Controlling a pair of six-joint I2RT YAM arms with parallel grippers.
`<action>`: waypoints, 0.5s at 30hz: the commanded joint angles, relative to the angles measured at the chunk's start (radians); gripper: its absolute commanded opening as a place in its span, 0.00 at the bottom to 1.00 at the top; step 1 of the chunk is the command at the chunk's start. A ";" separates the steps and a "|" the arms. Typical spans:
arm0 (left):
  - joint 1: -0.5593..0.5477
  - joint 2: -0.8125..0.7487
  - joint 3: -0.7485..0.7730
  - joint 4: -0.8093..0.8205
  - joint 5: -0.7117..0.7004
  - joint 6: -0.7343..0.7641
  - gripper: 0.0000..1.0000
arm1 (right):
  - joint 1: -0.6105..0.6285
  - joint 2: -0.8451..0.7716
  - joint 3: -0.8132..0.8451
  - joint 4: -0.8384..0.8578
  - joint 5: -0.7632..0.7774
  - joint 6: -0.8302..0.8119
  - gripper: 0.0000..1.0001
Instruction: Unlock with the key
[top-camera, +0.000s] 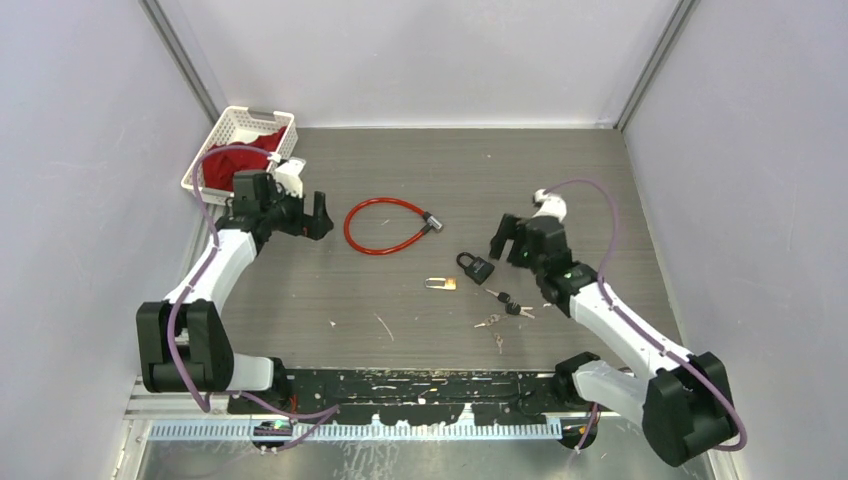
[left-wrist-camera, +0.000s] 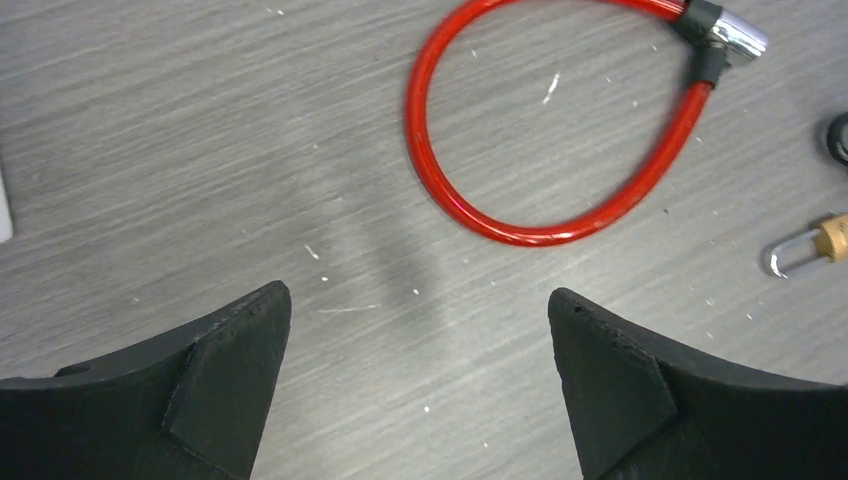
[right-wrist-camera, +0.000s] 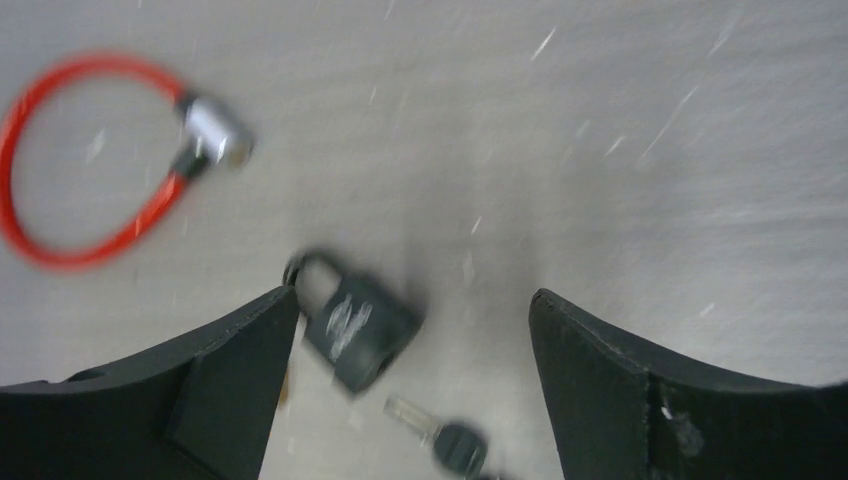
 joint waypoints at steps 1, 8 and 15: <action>0.001 -0.004 0.095 -0.163 0.081 0.031 0.99 | 0.127 -0.082 -0.063 -0.151 0.030 0.088 0.83; -0.010 0.008 0.132 -0.317 0.128 0.110 0.99 | 0.155 -0.144 -0.125 -0.262 -0.043 0.167 0.68; -0.030 -0.023 0.130 -0.349 0.168 0.117 0.99 | 0.202 -0.102 -0.125 -0.339 -0.041 0.237 0.61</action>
